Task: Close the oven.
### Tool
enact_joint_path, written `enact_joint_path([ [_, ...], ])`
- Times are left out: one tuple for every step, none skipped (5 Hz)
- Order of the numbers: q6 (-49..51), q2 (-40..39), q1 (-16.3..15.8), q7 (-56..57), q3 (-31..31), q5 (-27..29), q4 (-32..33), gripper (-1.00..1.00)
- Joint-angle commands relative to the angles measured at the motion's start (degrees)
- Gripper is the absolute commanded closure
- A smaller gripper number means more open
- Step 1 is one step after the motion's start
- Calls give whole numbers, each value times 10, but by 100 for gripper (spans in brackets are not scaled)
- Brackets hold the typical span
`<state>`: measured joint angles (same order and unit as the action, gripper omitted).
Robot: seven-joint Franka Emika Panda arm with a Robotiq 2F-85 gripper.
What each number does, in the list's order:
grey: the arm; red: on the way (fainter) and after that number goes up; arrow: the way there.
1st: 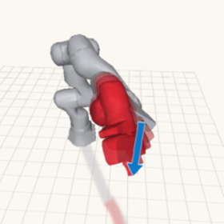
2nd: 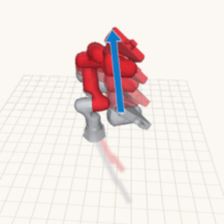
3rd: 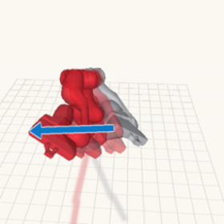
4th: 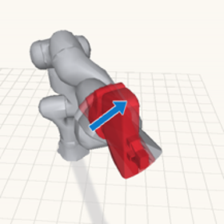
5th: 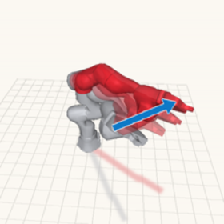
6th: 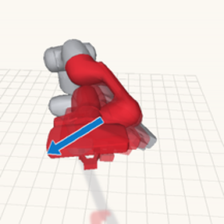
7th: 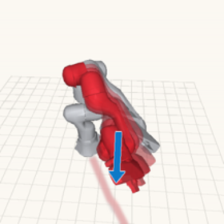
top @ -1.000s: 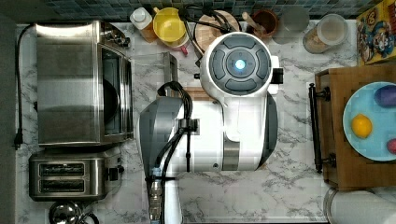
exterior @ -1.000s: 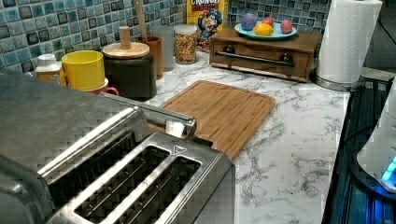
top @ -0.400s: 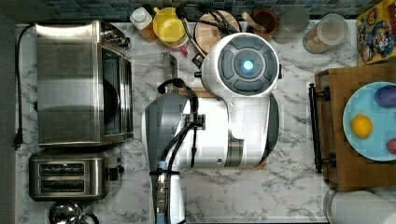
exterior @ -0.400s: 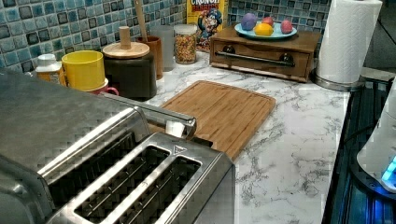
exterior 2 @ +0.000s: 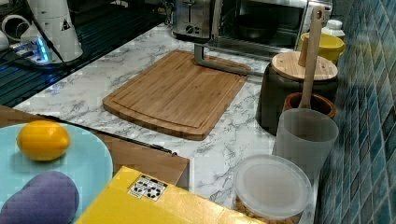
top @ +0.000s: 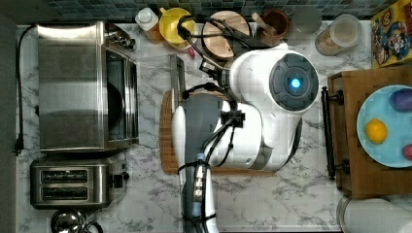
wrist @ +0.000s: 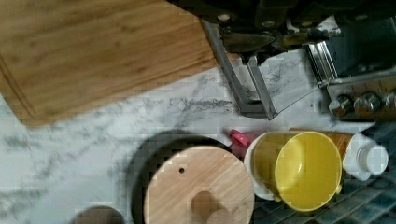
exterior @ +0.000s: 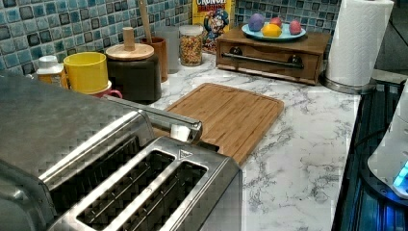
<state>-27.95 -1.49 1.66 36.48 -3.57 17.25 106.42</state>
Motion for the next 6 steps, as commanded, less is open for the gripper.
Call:
enact_joint_path([
  [-61, -18, 35, 354, -31, 196, 166, 100],
  [-80, -52, 20, 409, -32, 258, 184, 100],
  [-89, -90, 24, 457, -18, 311, 185, 100],
  [-105, -130, 28, 510, -6, 363, 174, 100],
  [-126, -155, 22, 549, 5, 418, 158, 100],
  [-134, -153, 26, 589, 21, 465, 154, 100],
])
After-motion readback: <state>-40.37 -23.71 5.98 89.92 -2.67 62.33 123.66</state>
